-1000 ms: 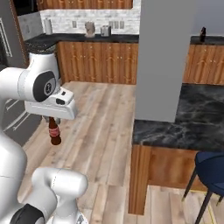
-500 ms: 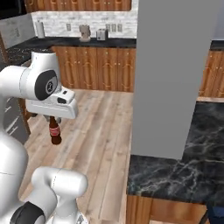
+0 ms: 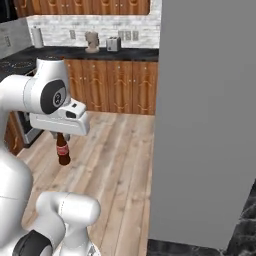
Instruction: Place the large bottle from the dining counter next to the other large bottle outside the sink, and place the small bottle from the dining counter next to the other small bottle inside the sink.
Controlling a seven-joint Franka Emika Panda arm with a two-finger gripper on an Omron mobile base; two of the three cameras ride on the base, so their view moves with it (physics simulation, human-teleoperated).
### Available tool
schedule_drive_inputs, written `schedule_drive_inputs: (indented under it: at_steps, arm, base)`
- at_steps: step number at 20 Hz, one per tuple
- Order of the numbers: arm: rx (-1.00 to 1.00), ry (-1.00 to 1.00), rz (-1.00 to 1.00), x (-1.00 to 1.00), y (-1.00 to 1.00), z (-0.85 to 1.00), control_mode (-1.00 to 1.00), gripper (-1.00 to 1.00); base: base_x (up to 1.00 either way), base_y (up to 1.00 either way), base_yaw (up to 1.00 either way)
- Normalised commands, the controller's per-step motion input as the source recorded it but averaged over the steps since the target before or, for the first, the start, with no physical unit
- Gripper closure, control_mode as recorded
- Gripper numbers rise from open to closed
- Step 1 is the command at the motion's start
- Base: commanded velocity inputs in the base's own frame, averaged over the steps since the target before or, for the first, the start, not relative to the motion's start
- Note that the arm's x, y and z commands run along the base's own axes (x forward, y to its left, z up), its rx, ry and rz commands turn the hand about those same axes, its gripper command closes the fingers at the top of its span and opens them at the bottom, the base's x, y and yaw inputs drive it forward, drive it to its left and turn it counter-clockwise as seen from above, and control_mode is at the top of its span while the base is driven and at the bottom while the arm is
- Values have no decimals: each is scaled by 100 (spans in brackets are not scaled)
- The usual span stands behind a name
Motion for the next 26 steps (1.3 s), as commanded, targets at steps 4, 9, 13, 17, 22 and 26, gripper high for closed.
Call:
schedule_drive_inputs:
  at_steps: [4, 9, 13, 17, 22, 26]
  arm:
    - [0, 0, 0, 0, 0, 0, 100, 100]
    - [0, 0, 0, 0, 0, 0, 100, 100]
    - [0, 0, 0, 0, 0, 0, 100, 100]
    - [0, 0, 0, 0, 0, 0, 100, 100]
    - [0, 0, 0, 0, 0, 0, 100, 100]
    - [0, 0, 0, 0, 0, 0, 100, 100]
  base:
    - [92, 41, 0]
    - [100, 27, 0]
    - [100, 11, 0]
    - [100, 10, 0]
    - [100, 0, 0]
    - [100, -1, 0]
